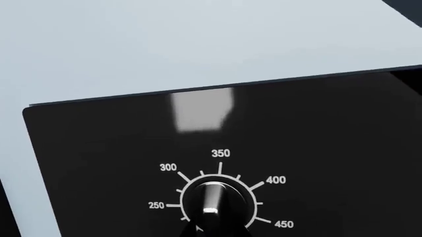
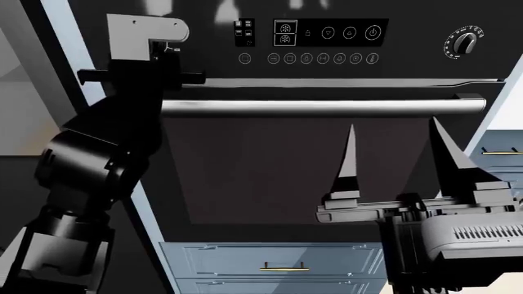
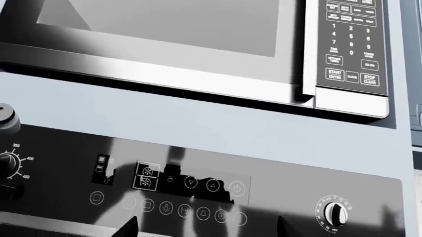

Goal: Preheat the oven by turning the temperature knob.

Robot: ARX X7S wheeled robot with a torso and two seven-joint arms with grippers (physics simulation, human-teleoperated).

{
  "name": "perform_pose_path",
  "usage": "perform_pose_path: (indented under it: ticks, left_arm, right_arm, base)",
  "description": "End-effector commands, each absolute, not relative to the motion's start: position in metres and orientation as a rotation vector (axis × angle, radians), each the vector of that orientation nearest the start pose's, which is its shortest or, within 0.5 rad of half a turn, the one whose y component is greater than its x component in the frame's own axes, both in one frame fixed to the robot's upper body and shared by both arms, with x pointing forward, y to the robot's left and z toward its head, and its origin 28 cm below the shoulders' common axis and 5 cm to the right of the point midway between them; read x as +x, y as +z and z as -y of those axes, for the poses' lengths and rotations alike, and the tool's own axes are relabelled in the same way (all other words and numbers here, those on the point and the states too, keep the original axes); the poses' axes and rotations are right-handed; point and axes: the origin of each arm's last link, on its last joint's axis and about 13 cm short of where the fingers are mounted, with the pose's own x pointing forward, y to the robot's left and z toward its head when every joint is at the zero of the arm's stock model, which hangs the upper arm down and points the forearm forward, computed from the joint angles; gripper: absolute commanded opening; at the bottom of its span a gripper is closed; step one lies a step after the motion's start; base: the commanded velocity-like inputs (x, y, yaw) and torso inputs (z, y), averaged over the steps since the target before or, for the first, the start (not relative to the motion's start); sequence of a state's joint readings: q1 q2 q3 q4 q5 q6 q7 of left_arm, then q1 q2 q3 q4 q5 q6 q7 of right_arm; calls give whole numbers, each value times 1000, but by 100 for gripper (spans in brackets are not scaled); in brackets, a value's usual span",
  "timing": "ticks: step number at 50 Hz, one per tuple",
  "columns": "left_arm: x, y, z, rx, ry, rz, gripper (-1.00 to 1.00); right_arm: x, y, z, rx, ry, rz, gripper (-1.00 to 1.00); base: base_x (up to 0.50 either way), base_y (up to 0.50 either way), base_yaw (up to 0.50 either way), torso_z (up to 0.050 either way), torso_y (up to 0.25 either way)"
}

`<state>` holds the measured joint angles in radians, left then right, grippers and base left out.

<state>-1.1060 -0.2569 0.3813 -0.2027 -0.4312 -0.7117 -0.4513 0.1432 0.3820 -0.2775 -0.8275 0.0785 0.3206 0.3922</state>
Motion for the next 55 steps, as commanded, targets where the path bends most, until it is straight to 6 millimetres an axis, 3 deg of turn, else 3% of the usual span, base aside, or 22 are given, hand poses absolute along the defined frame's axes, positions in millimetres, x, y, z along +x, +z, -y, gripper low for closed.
perform_pose_path:
  ticks: [1, 18, 55]
  left_arm:
    - [377, 257, -212, 125, 174, 109, -100]
    - [376, 256, -213, 139, 164, 108, -100]
    - [384, 247, -223, 384, 198, 151, -100]
  right_arm:
    - [187, 173, 93, -150, 11, 600, 100]
    - [187, 172, 94, -152, 11, 599, 100]
    - [187, 170, 92, -156, 14, 591, 100]
  base:
    - [0, 0, 0, 0, 0]
    - [16, 0, -6, 0, 0]
    - [17, 1, -6, 2, 0]
